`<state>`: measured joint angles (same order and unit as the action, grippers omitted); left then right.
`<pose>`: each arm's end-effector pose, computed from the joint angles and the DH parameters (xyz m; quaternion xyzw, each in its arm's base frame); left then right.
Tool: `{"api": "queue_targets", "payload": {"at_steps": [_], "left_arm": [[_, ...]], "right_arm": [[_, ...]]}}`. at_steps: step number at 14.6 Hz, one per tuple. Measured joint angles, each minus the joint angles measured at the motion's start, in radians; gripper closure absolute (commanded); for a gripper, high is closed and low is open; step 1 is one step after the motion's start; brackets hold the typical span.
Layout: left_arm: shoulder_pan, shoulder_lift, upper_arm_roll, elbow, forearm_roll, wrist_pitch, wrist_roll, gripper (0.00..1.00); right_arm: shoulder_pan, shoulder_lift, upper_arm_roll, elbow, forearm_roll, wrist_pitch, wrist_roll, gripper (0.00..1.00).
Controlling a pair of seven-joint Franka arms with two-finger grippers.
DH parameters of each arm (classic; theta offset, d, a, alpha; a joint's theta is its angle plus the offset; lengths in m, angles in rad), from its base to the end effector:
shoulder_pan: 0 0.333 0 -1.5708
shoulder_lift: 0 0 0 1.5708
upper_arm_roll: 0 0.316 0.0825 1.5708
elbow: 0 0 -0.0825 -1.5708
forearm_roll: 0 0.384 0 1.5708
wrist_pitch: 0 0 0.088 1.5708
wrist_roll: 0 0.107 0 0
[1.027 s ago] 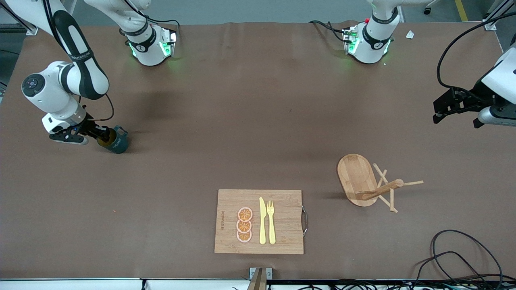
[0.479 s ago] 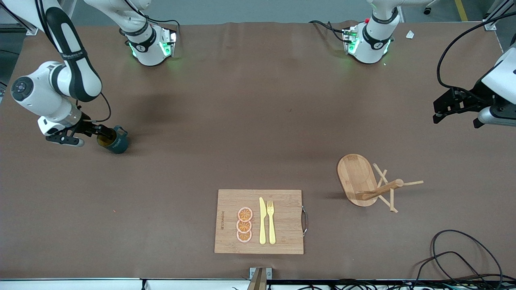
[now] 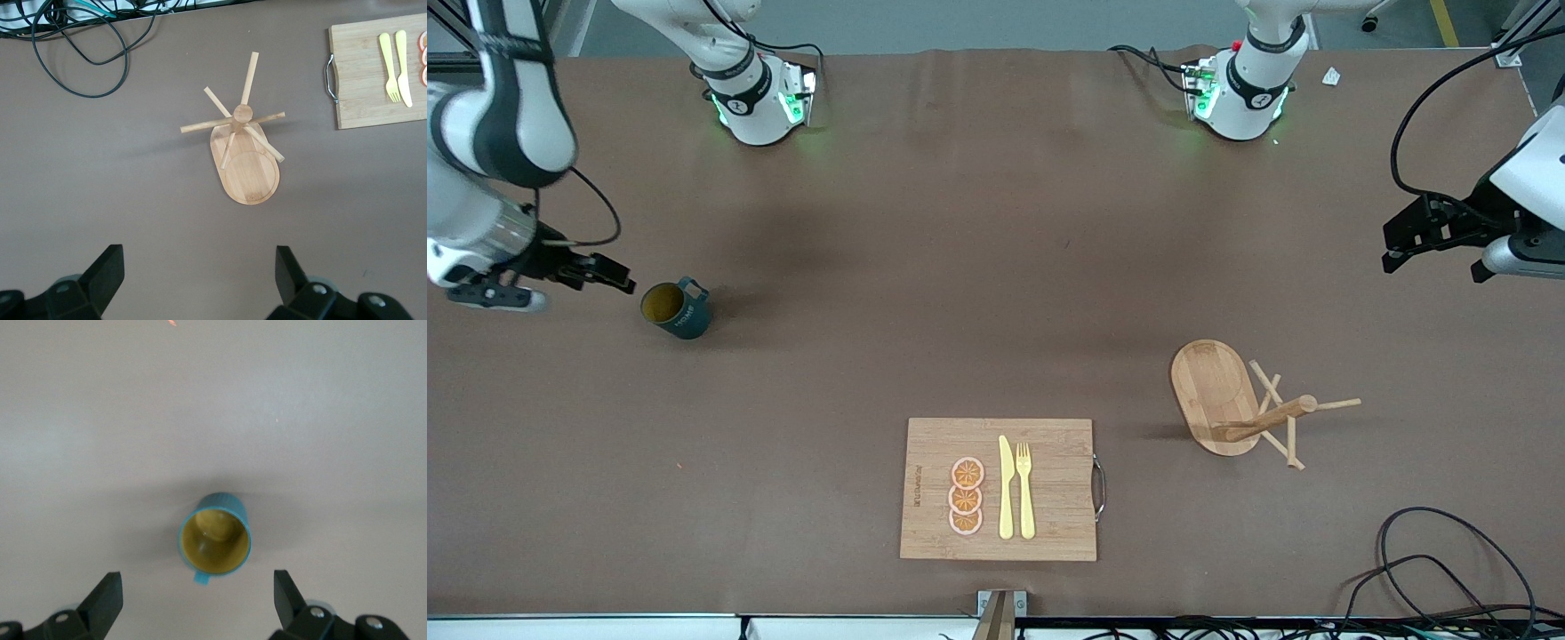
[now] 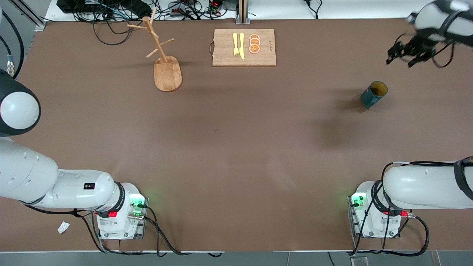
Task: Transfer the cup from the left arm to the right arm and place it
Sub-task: 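Open the right gripper and raise it away from the mug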
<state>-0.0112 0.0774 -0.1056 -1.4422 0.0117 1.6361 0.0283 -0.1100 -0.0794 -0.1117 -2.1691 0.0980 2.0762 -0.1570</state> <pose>0.5821 -0.0643 0.6479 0.9957 -0.0720 0.0585 0.0008 0.5065 -0.1097 0.4276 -0.9973 0.0561 -0.0019 0.0476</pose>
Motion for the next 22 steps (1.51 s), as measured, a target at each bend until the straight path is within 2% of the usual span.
{"api": "queue_targets", "payload": {"at_steps": [3, 5, 9, 14, 17, 22], "left_arm": [[0.000, 0.000, 0.002, 0.000, 0.000, 0.000, -0.003, 0.00], [0.004, 0.000, 0.004, 0.000, 0.000, -0.001, -0.003, 0.00], [0.020, 0.001, 0.005, 0.000, 0.000, -0.024, -0.003, 0.00], [0.021, 0.001, 0.005, 0.000, 0.000, -0.029, -0.003, 0.00], [0.021, 0.002, 0.005, 0.000, 0.000, -0.029, -0.003, 0.00], [0.021, 0.002, 0.005, 0.000, 0.000, -0.029, -0.003, 0.00]], "right_arm": [[0.002, -0.056, 0.029, 0.099, 0.000, -0.107, -0.002, 0.00], [0.005, -0.083, 0.051, 0.125, 0.000, -0.139, -0.001, 0.00], [0.005, -0.125, 0.054, 0.170, 0.000, -0.226, -0.001, 0.00], [0.006, -0.133, 0.066, 0.360, -0.001, -0.388, 0.009, 0.00], [0.015, -0.132, 0.102, 0.401, -0.035, -0.435, 0.048, 0.00], [0.050, -0.123, 0.118, 0.421, -0.050, -0.445, 0.090, 0.00]]}}
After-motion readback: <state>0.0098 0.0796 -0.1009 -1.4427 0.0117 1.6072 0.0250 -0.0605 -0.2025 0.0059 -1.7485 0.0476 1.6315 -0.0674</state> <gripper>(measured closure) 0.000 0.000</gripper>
